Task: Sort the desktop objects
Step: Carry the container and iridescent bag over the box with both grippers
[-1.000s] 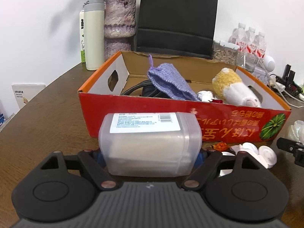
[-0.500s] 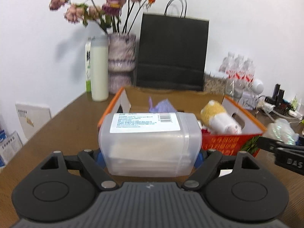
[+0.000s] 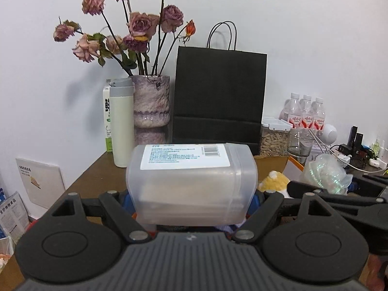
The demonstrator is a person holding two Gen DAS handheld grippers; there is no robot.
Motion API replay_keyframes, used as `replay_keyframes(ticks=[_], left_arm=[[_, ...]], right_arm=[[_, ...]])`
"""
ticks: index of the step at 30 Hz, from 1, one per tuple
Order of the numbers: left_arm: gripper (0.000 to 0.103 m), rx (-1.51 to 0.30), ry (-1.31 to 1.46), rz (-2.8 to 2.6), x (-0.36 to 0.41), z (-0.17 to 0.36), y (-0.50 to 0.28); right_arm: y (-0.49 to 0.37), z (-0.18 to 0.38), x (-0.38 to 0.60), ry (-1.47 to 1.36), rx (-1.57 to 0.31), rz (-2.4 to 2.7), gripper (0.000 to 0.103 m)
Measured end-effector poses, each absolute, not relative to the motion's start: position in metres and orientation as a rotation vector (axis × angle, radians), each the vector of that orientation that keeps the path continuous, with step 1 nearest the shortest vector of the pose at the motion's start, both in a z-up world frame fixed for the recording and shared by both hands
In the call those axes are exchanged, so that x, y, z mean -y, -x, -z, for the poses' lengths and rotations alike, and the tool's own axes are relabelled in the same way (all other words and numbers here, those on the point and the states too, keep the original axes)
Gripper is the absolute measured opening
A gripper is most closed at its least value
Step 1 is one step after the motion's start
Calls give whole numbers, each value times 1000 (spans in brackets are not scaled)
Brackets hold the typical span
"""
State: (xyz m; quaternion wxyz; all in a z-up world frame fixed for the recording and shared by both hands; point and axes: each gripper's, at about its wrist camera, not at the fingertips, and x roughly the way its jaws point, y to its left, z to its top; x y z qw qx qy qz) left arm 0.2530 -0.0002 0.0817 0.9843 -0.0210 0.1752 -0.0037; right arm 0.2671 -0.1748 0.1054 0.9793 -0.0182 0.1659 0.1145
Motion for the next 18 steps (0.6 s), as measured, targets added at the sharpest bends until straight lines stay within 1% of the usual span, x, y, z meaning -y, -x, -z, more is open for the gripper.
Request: replay_keyframes(ticks=[10,18], left_arm=[[83,-388,46,5,-12,-71,-302],[83,-455,39,25,-20,-55,-340]], right_arm=[[-322,-87,161,5,-395,-237,47],[-354,-72,148,66,-433,-250,47]])
